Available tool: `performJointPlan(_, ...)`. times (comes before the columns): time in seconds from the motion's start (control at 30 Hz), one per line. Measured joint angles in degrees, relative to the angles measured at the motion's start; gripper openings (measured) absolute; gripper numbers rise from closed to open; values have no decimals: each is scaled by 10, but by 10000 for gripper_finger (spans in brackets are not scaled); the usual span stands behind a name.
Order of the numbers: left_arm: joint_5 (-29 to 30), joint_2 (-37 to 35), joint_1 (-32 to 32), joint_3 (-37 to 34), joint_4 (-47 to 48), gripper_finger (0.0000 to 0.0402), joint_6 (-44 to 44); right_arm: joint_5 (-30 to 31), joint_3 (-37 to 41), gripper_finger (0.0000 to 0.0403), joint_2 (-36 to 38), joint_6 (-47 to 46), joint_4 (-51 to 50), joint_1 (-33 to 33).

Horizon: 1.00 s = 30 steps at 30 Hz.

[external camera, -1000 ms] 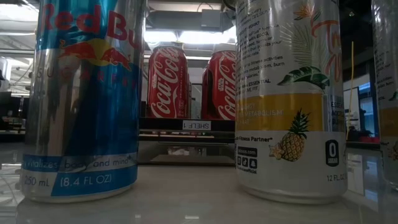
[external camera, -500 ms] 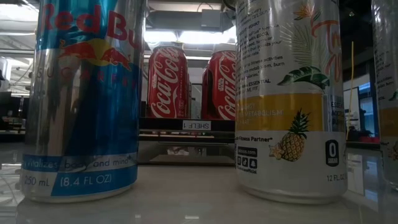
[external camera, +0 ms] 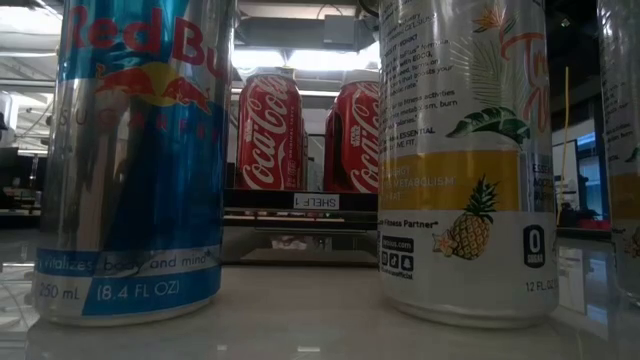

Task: Place canned beverage on shelf
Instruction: Put the top blue soda can on the shelf

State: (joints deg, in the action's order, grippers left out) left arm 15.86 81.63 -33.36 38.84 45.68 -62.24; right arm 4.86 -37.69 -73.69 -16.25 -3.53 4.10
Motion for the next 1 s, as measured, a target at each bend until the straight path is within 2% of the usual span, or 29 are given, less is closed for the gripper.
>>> performJointPlan(0.1, -37, -18, 0, 13, 6, 208, 29, -5, 0, 335, 0, 0, 0, 0)
performJointPlan(0.27, -124, -57, 0, 48, 12, 208, 88, -51, -6, 335, 5, 12, -1, 0)
performJointPlan(0.4, -228, -90, 0, 86, 34, 208, 119, -88, -24, 335, 14, 39, -2, 0)
performJointPlan(0.63, -404, -141, 2, 151, 72, 211, 120, -92, -69, 335, 54, 109, -41, 0)
performJointPlan(0.8, -476, -162, 16, 193, 96, 213, 117, -90, -110, 335, 74, 162, -37, 0)
performJointPlan(1.0, -529, -168, 49, 231, 112, 214, 116, -89, -164, 335, 73, 197, -31, 0)
